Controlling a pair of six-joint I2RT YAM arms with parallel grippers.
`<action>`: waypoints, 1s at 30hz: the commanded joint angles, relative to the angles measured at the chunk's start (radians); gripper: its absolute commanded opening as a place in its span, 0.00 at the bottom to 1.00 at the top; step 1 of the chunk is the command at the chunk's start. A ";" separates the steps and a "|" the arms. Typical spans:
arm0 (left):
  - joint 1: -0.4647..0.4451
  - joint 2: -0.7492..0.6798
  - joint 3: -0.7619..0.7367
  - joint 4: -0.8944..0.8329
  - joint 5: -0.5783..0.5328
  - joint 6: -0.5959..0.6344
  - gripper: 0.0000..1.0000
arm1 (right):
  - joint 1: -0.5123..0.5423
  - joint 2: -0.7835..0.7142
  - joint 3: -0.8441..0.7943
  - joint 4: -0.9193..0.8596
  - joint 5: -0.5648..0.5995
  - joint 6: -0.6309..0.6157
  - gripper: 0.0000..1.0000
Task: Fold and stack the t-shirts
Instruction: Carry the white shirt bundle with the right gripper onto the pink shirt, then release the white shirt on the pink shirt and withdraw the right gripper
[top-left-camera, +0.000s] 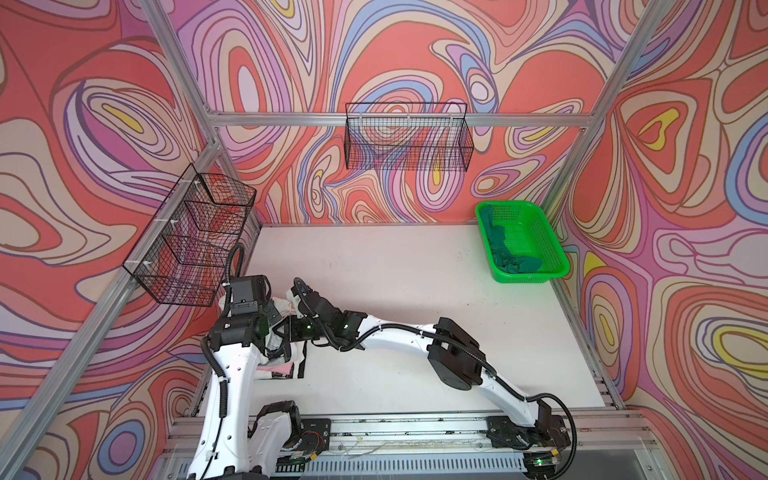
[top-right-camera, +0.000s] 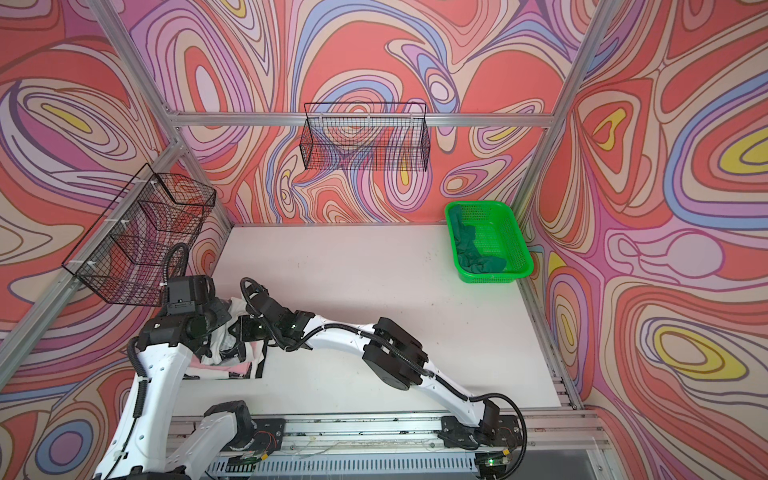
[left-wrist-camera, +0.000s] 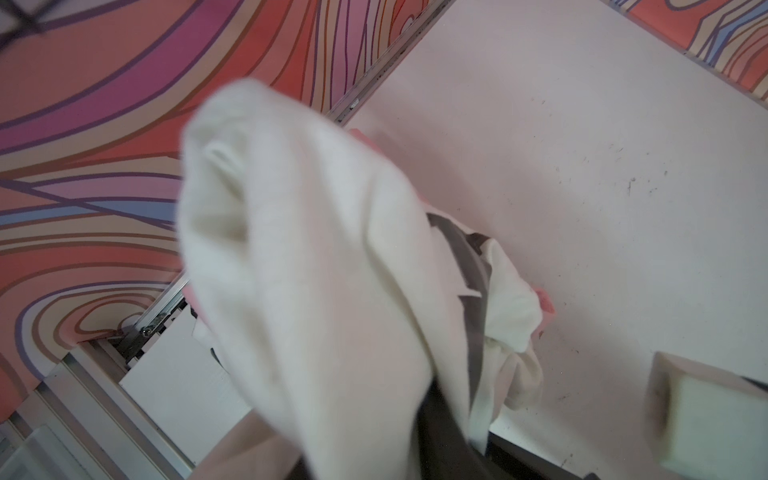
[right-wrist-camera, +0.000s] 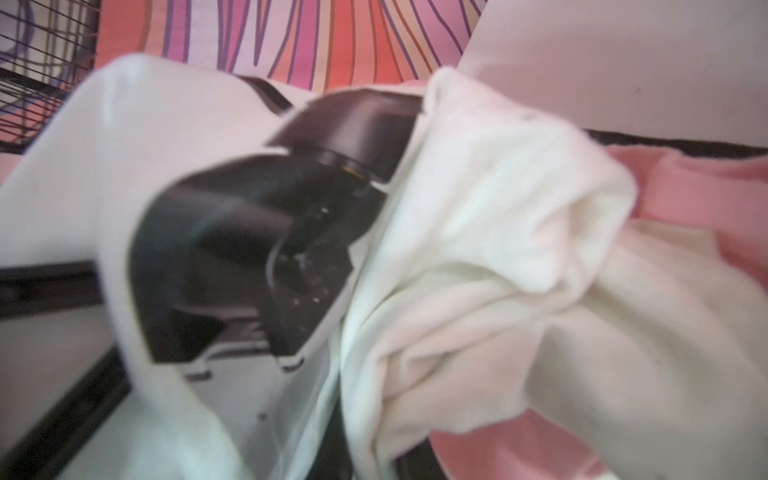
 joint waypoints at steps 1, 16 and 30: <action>0.006 -0.007 0.009 0.007 -0.009 -0.020 0.61 | 0.015 0.027 -0.011 0.053 0.032 0.036 0.00; 0.004 -0.093 0.003 -0.018 -0.011 -0.062 0.89 | 0.023 0.058 -0.083 0.112 0.170 0.090 0.00; -0.018 -0.096 -0.021 0.010 0.126 -0.047 0.96 | 0.022 -0.047 -0.164 0.096 0.234 0.059 0.46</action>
